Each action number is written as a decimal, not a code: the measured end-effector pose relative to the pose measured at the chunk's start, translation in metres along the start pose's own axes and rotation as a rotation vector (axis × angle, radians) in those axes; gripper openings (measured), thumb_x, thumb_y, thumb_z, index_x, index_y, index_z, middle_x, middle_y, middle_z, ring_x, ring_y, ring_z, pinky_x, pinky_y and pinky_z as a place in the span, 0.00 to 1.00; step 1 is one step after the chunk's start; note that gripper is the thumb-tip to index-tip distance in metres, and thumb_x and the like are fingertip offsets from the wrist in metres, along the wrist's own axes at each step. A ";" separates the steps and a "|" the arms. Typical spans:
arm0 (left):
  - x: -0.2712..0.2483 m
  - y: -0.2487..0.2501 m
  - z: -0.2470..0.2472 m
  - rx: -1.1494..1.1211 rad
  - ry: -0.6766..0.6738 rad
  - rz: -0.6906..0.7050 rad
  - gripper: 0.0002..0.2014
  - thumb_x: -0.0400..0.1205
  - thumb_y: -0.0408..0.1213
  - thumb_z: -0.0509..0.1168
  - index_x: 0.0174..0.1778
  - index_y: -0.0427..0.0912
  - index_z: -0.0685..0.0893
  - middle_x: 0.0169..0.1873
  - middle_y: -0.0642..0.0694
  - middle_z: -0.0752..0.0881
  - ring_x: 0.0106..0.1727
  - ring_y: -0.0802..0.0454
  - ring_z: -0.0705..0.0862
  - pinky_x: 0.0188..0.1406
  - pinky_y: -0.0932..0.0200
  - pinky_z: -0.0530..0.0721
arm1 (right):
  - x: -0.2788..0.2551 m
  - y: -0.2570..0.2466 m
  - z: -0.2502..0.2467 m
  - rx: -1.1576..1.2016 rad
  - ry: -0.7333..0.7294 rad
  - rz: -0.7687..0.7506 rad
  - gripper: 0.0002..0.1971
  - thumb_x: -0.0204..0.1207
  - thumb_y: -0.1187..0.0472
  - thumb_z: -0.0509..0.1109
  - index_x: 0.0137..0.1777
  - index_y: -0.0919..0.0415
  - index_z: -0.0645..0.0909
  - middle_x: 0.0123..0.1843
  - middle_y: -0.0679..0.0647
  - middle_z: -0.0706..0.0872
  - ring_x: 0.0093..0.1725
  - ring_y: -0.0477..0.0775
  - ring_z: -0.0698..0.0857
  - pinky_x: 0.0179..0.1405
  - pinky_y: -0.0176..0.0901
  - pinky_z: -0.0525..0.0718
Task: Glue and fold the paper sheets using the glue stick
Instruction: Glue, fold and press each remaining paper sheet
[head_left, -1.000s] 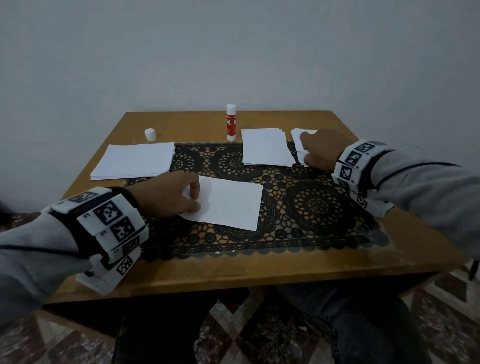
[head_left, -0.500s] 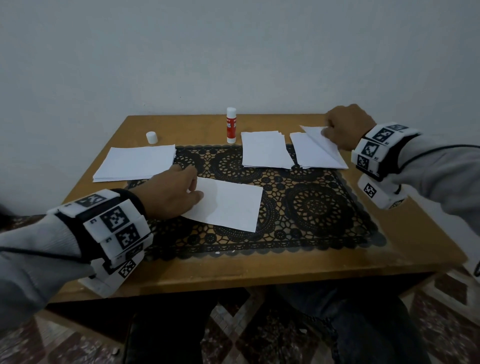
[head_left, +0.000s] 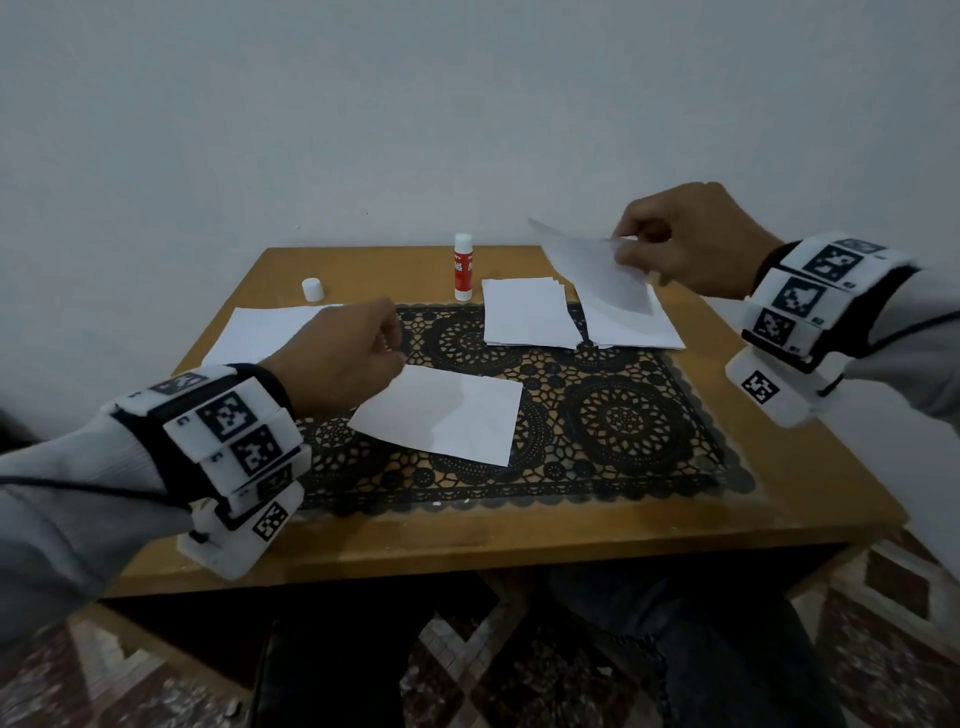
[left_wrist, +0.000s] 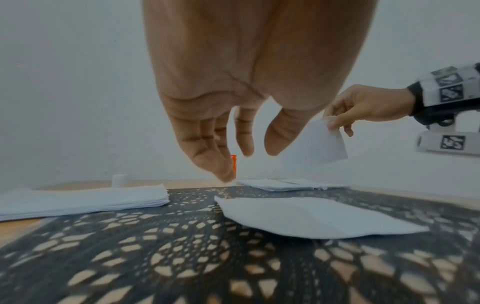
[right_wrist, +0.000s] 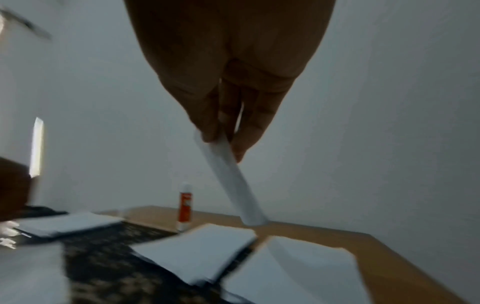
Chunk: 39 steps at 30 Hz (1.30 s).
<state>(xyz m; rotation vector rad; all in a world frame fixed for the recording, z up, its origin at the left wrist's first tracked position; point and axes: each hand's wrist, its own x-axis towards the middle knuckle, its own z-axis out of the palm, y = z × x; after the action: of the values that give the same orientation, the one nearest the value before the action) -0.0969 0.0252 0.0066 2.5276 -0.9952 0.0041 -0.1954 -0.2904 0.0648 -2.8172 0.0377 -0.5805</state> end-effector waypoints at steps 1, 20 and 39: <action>0.003 0.003 -0.003 -0.104 0.023 -0.021 0.07 0.81 0.37 0.66 0.53 0.44 0.76 0.43 0.50 0.83 0.39 0.54 0.81 0.32 0.63 0.73 | -0.003 -0.011 -0.002 0.105 -0.024 -0.025 0.04 0.77 0.64 0.73 0.47 0.65 0.86 0.31 0.54 0.87 0.27 0.46 0.84 0.35 0.46 0.86; 0.014 -0.012 -0.020 -0.839 0.012 -0.213 0.13 0.82 0.28 0.64 0.61 0.30 0.83 0.54 0.40 0.88 0.49 0.50 0.88 0.46 0.58 0.89 | -0.017 -0.077 0.062 0.839 -0.114 0.302 0.09 0.78 0.64 0.73 0.40 0.66 0.76 0.34 0.65 0.86 0.24 0.56 0.84 0.18 0.41 0.81; 0.027 -0.024 0.004 -0.279 -0.176 -0.366 0.03 0.80 0.34 0.69 0.42 0.39 0.86 0.32 0.46 0.85 0.26 0.56 0.79 0.22 0.70 0.77 | -0.023 -0.086 0.089 0.641 -0.625 0.791 0.07 0.79 0.65 0.70 0.39 0.65 0.81 0.28 0.56 0.83 0.21 0.48 0.78 0.18 0.33 0.76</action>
<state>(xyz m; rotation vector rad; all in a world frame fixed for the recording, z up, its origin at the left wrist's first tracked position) -0.0618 0.0213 -0.0016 2.4372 -0.5335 -0.4401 -0.1835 -0.1832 -0.0003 -1.9925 0.6666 0.4041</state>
